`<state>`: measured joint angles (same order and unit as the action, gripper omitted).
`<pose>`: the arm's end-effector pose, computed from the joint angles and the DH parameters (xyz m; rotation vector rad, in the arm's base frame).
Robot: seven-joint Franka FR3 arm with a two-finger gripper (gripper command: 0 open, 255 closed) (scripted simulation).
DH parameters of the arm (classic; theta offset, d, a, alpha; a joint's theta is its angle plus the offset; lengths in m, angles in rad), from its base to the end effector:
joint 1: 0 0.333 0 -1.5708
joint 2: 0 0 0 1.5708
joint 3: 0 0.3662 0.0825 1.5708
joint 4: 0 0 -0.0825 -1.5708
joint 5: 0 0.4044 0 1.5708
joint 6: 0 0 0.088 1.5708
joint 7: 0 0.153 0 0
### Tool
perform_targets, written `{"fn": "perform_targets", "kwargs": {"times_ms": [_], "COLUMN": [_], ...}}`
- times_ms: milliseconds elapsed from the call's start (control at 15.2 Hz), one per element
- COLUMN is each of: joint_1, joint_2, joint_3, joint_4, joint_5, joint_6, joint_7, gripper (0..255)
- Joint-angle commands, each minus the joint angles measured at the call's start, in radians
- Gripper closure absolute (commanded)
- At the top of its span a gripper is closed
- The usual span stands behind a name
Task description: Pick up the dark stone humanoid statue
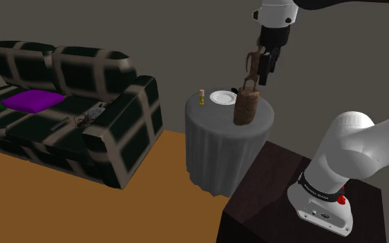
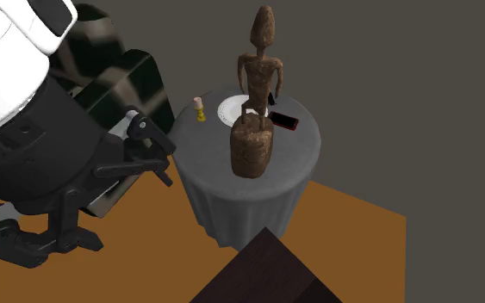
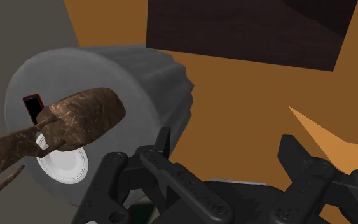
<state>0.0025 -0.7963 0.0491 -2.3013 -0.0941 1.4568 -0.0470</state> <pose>0.2747 0.0043 0.6008 3.0100 0.1123 -0.0743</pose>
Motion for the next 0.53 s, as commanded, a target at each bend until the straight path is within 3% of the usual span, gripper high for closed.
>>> {"fn": "perform_targets", "kwargs": {"times_ms": [0, 462], "joint_1": [0.0, -0.032], "joint_2": [0.0, 0.168], "joint_3": [0.0, -0.145], "joint_4": [0.0, 0.116], "joint_5": [0.0, -0.102], "joint_6": [0.0, 0.025], "joint_7": [0.0, -0.193], "gripper": [0, 0]}}
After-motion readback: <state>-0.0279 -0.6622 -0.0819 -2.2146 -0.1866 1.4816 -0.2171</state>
